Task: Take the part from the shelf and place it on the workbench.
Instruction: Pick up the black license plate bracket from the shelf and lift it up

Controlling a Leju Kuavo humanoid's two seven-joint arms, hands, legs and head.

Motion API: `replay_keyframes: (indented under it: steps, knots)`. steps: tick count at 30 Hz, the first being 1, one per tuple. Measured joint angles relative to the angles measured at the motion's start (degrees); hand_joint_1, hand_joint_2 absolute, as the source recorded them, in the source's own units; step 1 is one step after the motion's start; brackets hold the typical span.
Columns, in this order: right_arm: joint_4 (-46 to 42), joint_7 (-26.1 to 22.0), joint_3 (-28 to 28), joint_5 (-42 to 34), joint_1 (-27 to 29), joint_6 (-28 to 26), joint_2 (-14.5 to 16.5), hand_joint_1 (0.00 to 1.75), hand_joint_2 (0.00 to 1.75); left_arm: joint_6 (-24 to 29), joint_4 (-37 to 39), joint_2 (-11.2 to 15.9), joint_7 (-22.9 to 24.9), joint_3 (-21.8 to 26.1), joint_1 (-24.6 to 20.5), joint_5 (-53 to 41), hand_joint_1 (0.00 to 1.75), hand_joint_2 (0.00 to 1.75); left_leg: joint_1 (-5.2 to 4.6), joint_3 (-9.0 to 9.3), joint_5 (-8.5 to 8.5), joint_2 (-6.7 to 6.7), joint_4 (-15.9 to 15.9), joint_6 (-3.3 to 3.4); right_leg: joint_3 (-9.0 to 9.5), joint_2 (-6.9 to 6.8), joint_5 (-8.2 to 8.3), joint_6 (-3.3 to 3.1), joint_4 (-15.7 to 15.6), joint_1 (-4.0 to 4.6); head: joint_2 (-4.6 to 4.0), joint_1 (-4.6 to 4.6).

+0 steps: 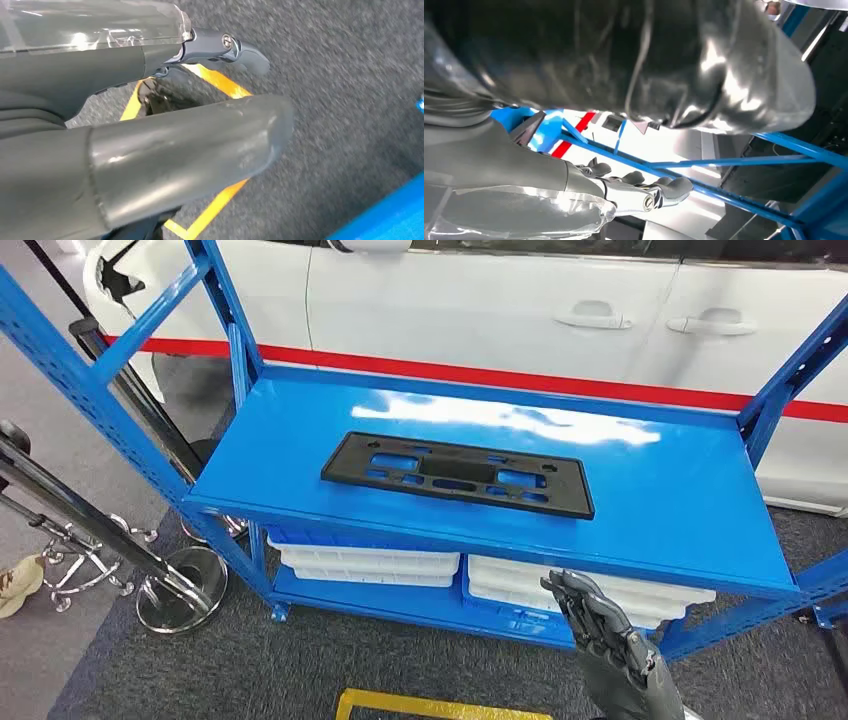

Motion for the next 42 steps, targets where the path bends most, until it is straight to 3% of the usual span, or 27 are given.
replay_keyframes:
  steps: [2, 3, 4, 5, 6, 8, 9, 11, 14, 16, 18, 19, 20, 21, 22, 24, 25, 27, 30, 32, 34, 35, 37, 39, 41, 42]
  knots:
    - [0.02, 0.00, -0.01, 0.00, 0.01, 0.01, 0.00, 0.00, 0.00, -0.01, 0.00, 0.01, 0.00, 0.00, 0.02, -0.02, 0.00, 0.00, 0.01, -2.73, -1.86, 0.00, 4.76, -0.11, 0.16, -0.04, -0.22, -0.25, 0.01, 0.11, 0.01, -0.01]
    - [0.04, 0.00, -0.02, 0.00, 0.03, 0.01, 0.00, 0.00, 0.00, -0.02, 0.00, 0.02, 0.00, 0.00, 0.06, -0.04, 0.00, 0.00, 0.03, -5.17, -3.15, 0.00, 8.78, -0.19, 0.37, -0.05, -0.46, -0.44, 0.02, 0.21, 0.01, -0.01]
    - [0.05, 0.00, -0.02, 0.00, 0.06, 0.01, 0.00, 0.00, 0.00, -0.01, 0.00, 0.02, 0.00, 0.00, 0.15, -0.04, 0.00, 0.00, 0.03, -6.96, -3.38, 0.00, 11.28, -0.22, 0.67, 0.00, -0.72, -0.51, 0.03, 0.30, 0.01, -0.01]
    - [0.07, 0.00, -0.02, 0.00, 0.09, 0.01, 0.00, 0.00, 0.00, -0.01, 0.00, 0.02, 0.00, 0.00, 0.23, -0.04, 0.00, 0.00, 0.02, -7.89, -2.52, 0.00, 11.94, -0.19, 1.05, 0.09, -1.02, -0.51, 0.04, 0.36, 0.01, -0.01]
    - [0.08, 0.00, -0.02, 0.00, 0.12, 0.01, 0.00, 0.00, 0.00, 0.00, 0.00, 0.02, 0.00, 0.00, 0.30, -0.04, 0.00, 0.00, 0.01, -7.52, -0.31, 0.00, 9.89, -0.05, 1.61, 0.19, -1.39, -0.43, 0.03, 0.39, 0.00, -0.01]
    - [0.08, 0.00, -0.02, 0.00, 0.14, 0.01, 0.00, 0.00, 0.00, 0.00, 0.00, 0.03, 0.00, 0.00, 0.34, -0.04, 0.00, 0.00, -0.09, -4.89, 4.63, -0.01, 2.51, 0.50, 2.84, 0.30, -2.22, -0.09, -0.03, 0.44, 0.00, -0.01]
    - [0.09, 0.00, -0.02, 0.00, 0.13, 0.01, 0.00, 0.00, 0.00, 0.00, 0.00, 0.04, 0.00, 0.00, 0.31, -0.04, 0.00, 0.00, -0.24, -3.47, 6.18, -0.02, -1.03, 0.81, 3.31, 0.33, -2.65, 0.22, -0.02, 0.53, 0.00, -0.01]
    - [0.10, 0.01, -0.05, 0.00, 0.15, 0.01, 0.00, 0.00, 0.00, -0.01, 0.00, 0.07, -0.01, 0.00, 0.21, -0.04, 0.00, 0.00, -0.57, -2.21, 6.60, -0.03, -3.93, 1.33, 3.71, 0.34, -3.09, 0.92, -0.25, 0.59, 0.01, 0.00]
    - [0.08, 0.00, -0.13, -0.01, 0.16, 0.01, 0.00, 0.00, 0.00, 0.01, 0.00, 0.05, -0.02, 0.00, 0.18, -0.04, 0.00, 0.00, -0.40, -1.75, 6.55, -0.03, -4.82, 2.09, 3.99, 0.27, -3.52, 1.90, -0.39, 0.56, 0.01, 0.00]
    - [0.06, -0.02, -0.23, -0.02, 0.16, 0.01, 0.00, 0.00, 0.00, 0.00, 0.00, 0.04, -0.02, 0.01, 0.19, -0.04, 0.00, 0.00, -0.08, -1.27, 6.51, 0.04, -5.35, 2.76, 2.16, 0.20, -5.62, 2.38, 3.51, 0.43, 0.01, 0.02]
    - [0.09, -0.03, -0.35, -0.02, 0.19, 0.01, 0.00, 0.00, 0.00, 0.00, 0.00, 0.05, -0.02, 0.02, 0.18, -0.04, 0.00, 0.00, -0.12, -0.99, 6.13, 0.11, -5.40, 3.18, -2.59, 0.17, -8.79, 2.74, 11.51, 0.31, 0.00, 0.03]
    - [0.12, -0.02, -0.41, -0.02, 0.22, 0.01, 0.00, 0.00, 0.00, 0.00, 0.00, 0.05, -0.02, 0.03, 0.17, -0.04, 0.00, 0.00, -0.14, -0.79, 5.89, 0.10, -5.38, 3.22, -4.93, 0.16, -9.50, 2.89, 14.90, 0.26, 0.00, 0.03]
    - [0.14, -0.02, -0.45, -0.02, 0.23, 0.02, 0.00, 0.00, 0.00, -0.01, 0.00, 0.06, -0.02, 0.03, 0.18, -0.05, 0.00, 0.00, -0.15, -0.48, 5.62, 0.08, -5.38, 3.21, -6.46, 0.16, -9.13, 3.00, 16.61, 0.21, 0.01, 0.03]
    - [0.16, -0.02, -0.50, -0.02, 0.25, 0.04, 0.00, 0.00, 0.00, -0.03, 0.00, 0.06, -0.02, 0.04, 0.18, -0.06, 0.00, 0.00, -0.15, 0.02, 5.27, 0.04, -5.38, 3.14, -6.85, 0.14, -7.36, 3.03, 15.93, 0.14, 0.01, 0.03]
    - [0.16, -0.02, -0.56, -0.02, 0.26, 0.08, 0.00, 0.00, 0.00, -0.08, 0.00, 0.06, -0.02, 0.04, 0.20, -0.10, 0.00, 0.00, -0.14, 0.65, 4.86, 0.00, -5.39, 3.01, -6.09, 0.12, -4.65, 2.96, 13.05, 0.08, 0.01, 0.03]
    - [0.16, -0.01, -0.78, -0.02, 0.27, 0.34, 0.01, 0.00, 0.00, -0.26, 0.00, 0.01, -0.04, 0.05, 0.19, -0.30, 0.00, 0.00, -0.23, 1.72, 3.95, -0.11, -5.42, 2.53, -3.32, 0.01, 0.13, 2.53, 5.20, 0.15, 0.00, 0.04]
    - [0.16, -0.01, -0.91, -0.01, 0.28, 0.53, 0.01, 0.00, 0.00, -0.36, 0.00, -0.01, -0.06, 0.06, 0.14, -0.43, 0.00, 0.00, -0.29, 1.99, 3.57, -0.18, -5.46, 2.19, -2.32, -0.03, 1.06, 2.22, 2.60, 0.31, 0.00, 0.03]
    - [0.16, 0.00, -1.15, 0.01, 0.31, 0.86, 0.02, 0.00, 0.00, -0.51, 0.00, -0.02, -0.12, 0.07, 0.01, -0.66, 0.00, 0.00, -0.39, 2.20, 3.06, -0.21, -5.61, 1.46, -1.73, 0.05, 0.65, 1.61, 1.18, 0.70, 0.00, 0.02]
    - [0.15, -0.01, -1.42, -0.21, 0.35, 1.30, 0.02, 0.00, 0.00, -0.42, 0.00, 0.04, -0.15, 0.07, -0.11, -0.82, 0.00, 0.00, -0.31, 2.34, 2.04, 0.07, -4.74, 0.56, -1.13, 0.25, 0.44, 0.56, 0.50, 0.43, 0.01, 0.00]
    - [0.15, 0.02, -1.63, -0.35, 0.35, 1.73, 0.02, 0.00, 0.00, 0.15, 0.00, 0.13, 0.08, 0.07, -0.14, -1.05, 0.00, 0.00, -0.22, -0.47, -0.76, 0.13, 1.13, 0.21, -0.41, 0.09, 0.16, -0.12, 0.06, 0.32, 0.01, -0.01]
    - [0.16, 0.09, -1.91, -0.34, 0.56, 2.10, 0.02, 0.00, 0.00, 1.03, 0.00, 0.26, 0.57, 0.07, 0.00, -1.28, 0.00, 0.00, -0.21, -5.23, -3.50, 0.12, 9.07, -0.03, 0.15, -0.02, -0.45, -0.52, 0.06, 0.47, 0.01, -0.01]
    - [0.16, 0.10, -2.14, -0.32, 0.83, 2.29, 0.01, 0.00, 0.00, 1.31, 0.00, 0.34, 0.79, 0.08, 0.15, -1.41, 0.00, 0.00, -0.21, -6.86, -3.44, 0.12, 11.16, -0.06, 0.56, 0.00, -0.82, -0.56, 0.09, 0.53, 0.02, -0.02]
    - [0.16, 0.09, -2.68, -0.31, 1.37, 2.79, 0.01, 0.00, 0.00, 1.39, 0.00, 0.51, 1.01, 0.09, 0.46, -1.68, 0.00, 0.00, -0.22, -7.34, 0.09, 0.12, 9.29, 0.10, 1.73, 0.14, -1.70, -0.46, 0.14, 0.58, 0.01, -0.02]
    - [0.22, 0.21, -3.23, -0.29, 1.64, 3.31, 0.01, 0.00, 0.00, 1.27, 0.00, 0.68, 1.00, 0.13, 0.55, -1.88, 0.00, 0.00, -0.39, -4.93, 5.26, 0.10, 1.94, 0.68, 3.18, 0.22, -2.70, -0.13, 0.03, 0.60, 0.00, -0.01]
    - [0.45, 1.15, -3.69, -0.23, 1.72, 3.66, -0.01, 0.00, 0.00, 1.08, 0.00, 0.80, 0.87, 0.22, 0.41, -2.15, 0.00, 0.00, -0.76, -2.80, 7.11, 0.07, -3.15, 1.36, 3.92, 0.26, -3.37, 0.47, -0.13, 0.63, 0.00, -0.01]
    - [0.70, 2.11, -3.84, -0.19, 1.73, 3.79, -0.03, 0.00, 0.00, 0.97, 0.00, 0.84, 0.79, 0.28, 0.31, -2.31, 0.00, 0.00, -0.94, -2.44, 6.72, 0.05, -3.74, 1.61, 4.00, 0.26, -3.47, 0.81, -0.35, 0.62, 0.00, -0.03]
